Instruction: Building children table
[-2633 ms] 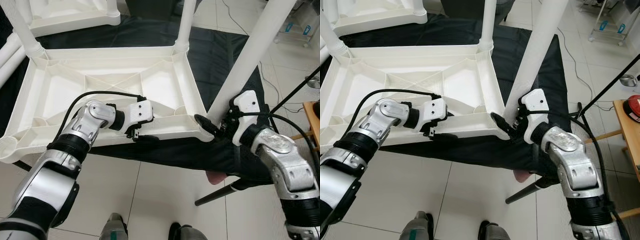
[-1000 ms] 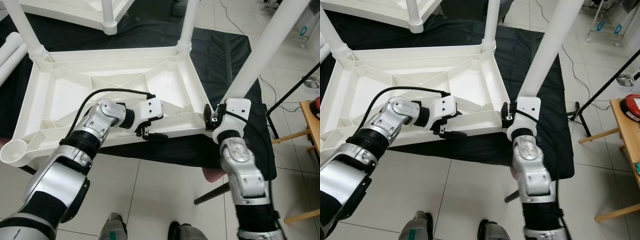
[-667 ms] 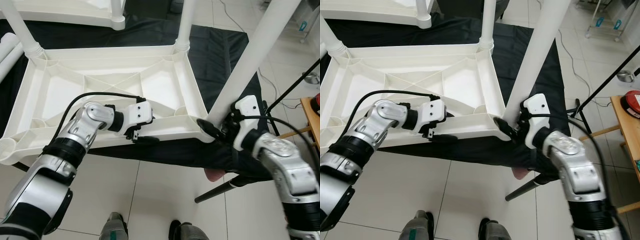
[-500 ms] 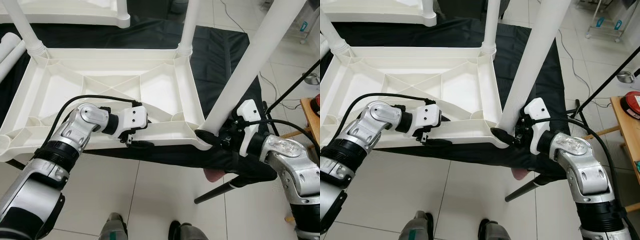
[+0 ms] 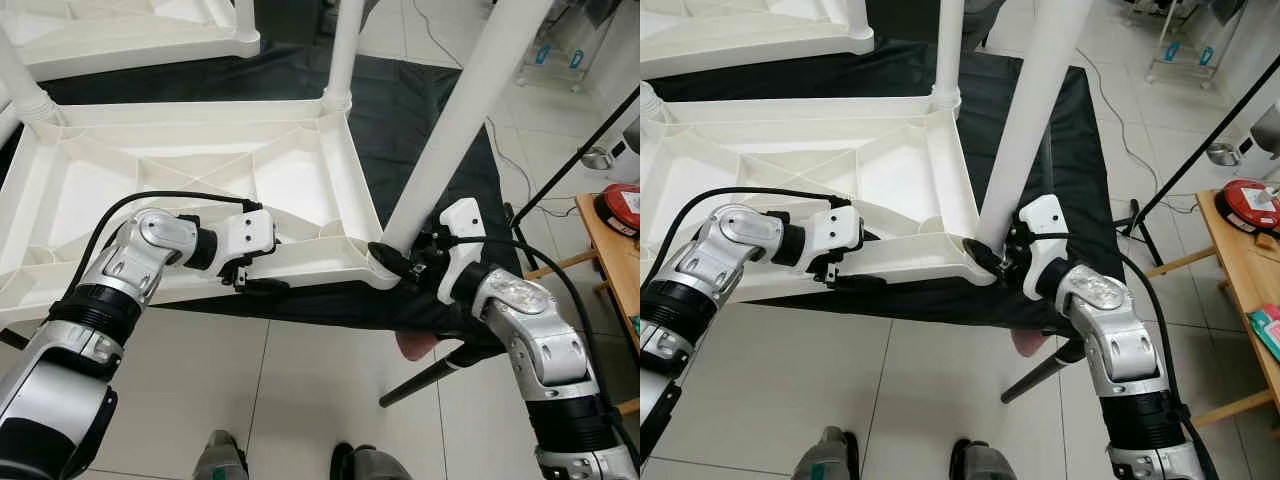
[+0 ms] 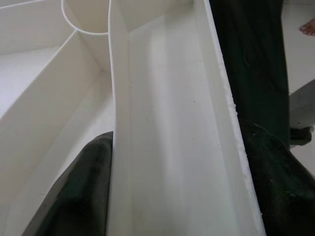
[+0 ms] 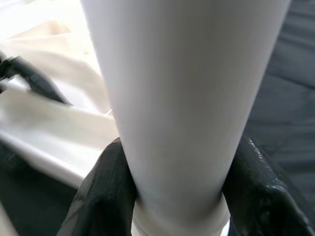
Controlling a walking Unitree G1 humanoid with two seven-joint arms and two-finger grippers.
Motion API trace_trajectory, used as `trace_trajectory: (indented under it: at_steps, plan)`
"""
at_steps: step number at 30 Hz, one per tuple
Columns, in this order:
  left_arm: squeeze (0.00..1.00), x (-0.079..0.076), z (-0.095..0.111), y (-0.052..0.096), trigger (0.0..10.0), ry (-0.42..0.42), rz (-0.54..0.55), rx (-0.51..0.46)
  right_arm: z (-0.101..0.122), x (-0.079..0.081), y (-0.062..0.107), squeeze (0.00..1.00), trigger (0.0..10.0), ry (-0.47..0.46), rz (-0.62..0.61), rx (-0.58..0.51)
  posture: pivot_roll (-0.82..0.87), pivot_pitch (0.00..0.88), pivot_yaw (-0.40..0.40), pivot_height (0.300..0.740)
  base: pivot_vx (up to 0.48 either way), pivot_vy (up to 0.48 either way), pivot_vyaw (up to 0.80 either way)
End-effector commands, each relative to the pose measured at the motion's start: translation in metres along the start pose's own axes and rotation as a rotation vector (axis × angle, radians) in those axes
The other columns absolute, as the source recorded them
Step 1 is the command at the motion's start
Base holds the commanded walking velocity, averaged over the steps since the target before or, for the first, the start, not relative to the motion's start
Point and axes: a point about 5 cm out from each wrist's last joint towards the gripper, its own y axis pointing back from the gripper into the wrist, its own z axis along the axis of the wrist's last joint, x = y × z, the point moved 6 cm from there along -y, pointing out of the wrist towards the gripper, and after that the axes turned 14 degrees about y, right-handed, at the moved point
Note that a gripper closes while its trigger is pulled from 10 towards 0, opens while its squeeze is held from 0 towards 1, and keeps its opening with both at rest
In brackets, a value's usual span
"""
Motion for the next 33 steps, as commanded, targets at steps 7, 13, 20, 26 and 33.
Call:
trace_trajectory:
  at_steps: [7, 13, 20, 26, 33]
  plan:
    - [0.00, -0.036, 0.098, -0.057, 0.0, -0.295, -0.286, -0.174, -0.048, -0.021, 0.003, 0.00, 0.0, -0.047, -0.537, 0.321, 0.13, 0.165, -0.027, 0.740, 0.000, 0.000, 0.00]
    - [0.00, -0.034, 0.114, -0.069, 0.0, -0.293, -0.282, -0.201, -0.045, -0.019, 0.008, 0.00, 5.9, -0.100, -0.714, 0.342, 0.12, 0.167, -0.020, 0.740, 0.000, 0.000, 0.00]
    - [0.00, -0.035, 0.107, -0.066, 0.0, -0.297, -0.295, -0.191, -0.019, -0.023, -0.001, 1.00, 10.0, -0.097, -0.616, 0.178, 0.13, 0.172, -0.018, 0.740, 0.000, 0.000, 0.00]
    - [0.00, -0.043, 0.093, -0.059, 0.0, -0.319, -0.332, -0.167, 0.043, 0.010, -0.008, 0.00, 10.0, -0.051, -0.085, -0.137, 0.13, 0.176, -0.021, 0.740, 0.000, 0.000, 0.00]
    - [0.00, -0.057, 0.080, -0.053, 0.0, -0.365, -0.388, -0.135, 0.053, 0.024, 0.022, 0.00, 10.0, 0.098, 0.279, -0.200, 0.13, 0.178, -0.023, 0.740, 0.000, 0.000, 0.00]
